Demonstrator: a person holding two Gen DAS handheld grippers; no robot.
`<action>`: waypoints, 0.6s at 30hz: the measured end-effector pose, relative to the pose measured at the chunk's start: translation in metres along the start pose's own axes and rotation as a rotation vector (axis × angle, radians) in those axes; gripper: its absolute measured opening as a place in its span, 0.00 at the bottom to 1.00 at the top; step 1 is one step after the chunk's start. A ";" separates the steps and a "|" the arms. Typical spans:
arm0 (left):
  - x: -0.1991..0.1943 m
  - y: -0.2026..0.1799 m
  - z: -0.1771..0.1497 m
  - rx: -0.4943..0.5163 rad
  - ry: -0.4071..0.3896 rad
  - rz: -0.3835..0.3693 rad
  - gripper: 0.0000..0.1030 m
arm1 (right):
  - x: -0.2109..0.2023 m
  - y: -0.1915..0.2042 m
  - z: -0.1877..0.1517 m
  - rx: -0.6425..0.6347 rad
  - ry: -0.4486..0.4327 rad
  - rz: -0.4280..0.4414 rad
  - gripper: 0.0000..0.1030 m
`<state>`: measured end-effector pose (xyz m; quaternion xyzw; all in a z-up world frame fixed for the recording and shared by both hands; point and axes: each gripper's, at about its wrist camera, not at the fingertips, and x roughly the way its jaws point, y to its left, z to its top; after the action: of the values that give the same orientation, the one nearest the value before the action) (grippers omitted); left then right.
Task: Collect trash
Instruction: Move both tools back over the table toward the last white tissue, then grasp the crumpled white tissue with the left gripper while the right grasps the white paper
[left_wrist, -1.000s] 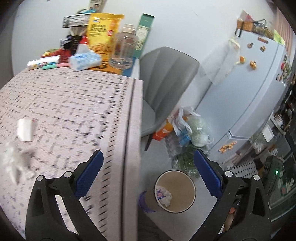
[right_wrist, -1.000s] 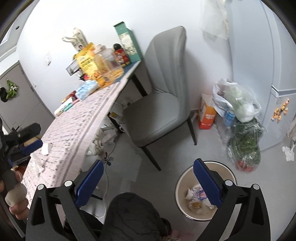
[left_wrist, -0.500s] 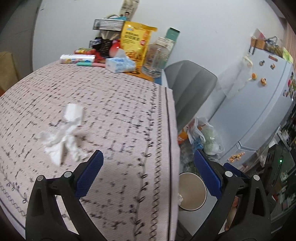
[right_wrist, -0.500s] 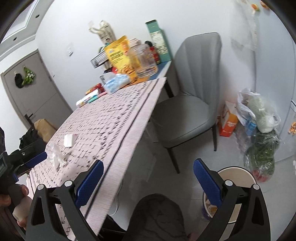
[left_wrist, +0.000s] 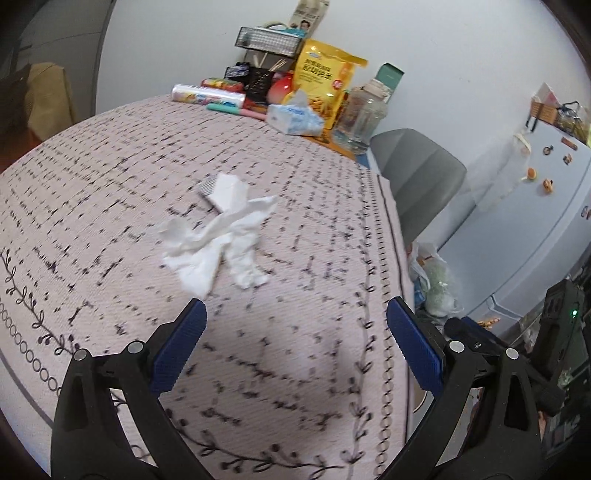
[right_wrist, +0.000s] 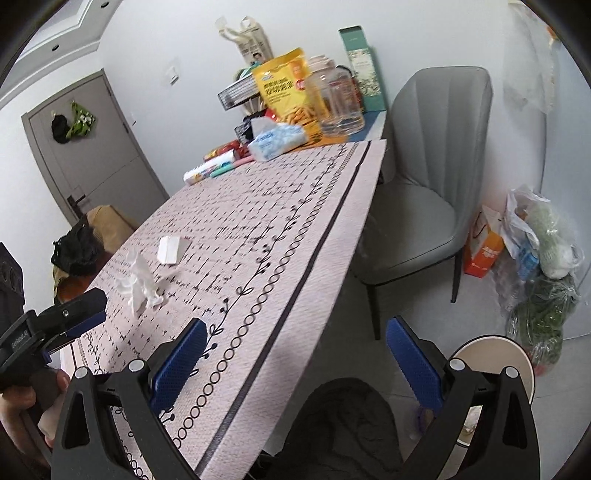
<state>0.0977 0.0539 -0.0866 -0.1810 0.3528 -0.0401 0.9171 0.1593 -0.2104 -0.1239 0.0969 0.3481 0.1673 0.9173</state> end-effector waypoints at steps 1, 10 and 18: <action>0.000 0.005 0.000 -0.007 0.002 0.004 0.94 | 0.002 0.003 0.001 -0.007 0.001 0.003 0.92; 0.011 0.042 0.006 -0.094 0.005 0.049 0.84 | 0.016 0.024 0.004 -0.034 0.008 0.049 0.92; 0.036 0.042 0.017 -0.090 0.035 0.087 0.82 | 0.027 0.025 0.004 -0.037 0.024 0.070 0.92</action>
<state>0.1336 0.0907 -0.1130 -0.2057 0.3780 0.0125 0.9026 0.1749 -0.1772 -0.1296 0.0900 0.3524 0.2070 0.9082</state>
